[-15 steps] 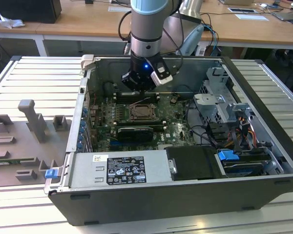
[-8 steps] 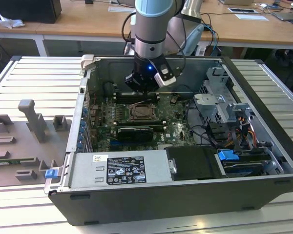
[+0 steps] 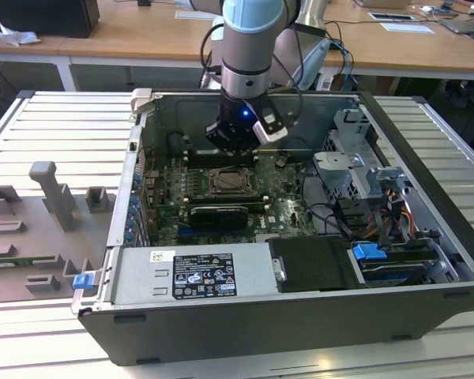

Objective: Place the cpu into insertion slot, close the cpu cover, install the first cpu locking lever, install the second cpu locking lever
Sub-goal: 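Install the first cpu locking lever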

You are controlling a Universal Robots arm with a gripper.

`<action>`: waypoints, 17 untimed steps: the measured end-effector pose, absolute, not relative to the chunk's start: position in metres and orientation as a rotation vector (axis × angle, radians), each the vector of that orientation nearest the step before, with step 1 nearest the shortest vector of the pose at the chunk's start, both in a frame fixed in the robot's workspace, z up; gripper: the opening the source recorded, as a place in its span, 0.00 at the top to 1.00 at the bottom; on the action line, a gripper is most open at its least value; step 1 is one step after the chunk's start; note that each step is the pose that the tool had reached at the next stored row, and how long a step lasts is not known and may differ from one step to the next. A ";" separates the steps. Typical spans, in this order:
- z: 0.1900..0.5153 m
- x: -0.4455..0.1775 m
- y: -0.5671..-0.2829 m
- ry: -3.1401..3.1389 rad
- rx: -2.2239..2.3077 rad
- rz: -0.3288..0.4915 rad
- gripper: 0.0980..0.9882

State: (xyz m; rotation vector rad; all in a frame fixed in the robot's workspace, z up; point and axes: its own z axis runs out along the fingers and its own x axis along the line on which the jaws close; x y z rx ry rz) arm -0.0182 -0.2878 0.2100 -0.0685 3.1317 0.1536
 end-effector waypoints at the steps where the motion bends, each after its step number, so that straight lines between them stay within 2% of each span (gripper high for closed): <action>1: 0.209 -0.017 -0.288 3.132 -0.068 0.153 0.99; 17: 0.203 -0.016 -0.288 3.135 -0.069 0.099 0.99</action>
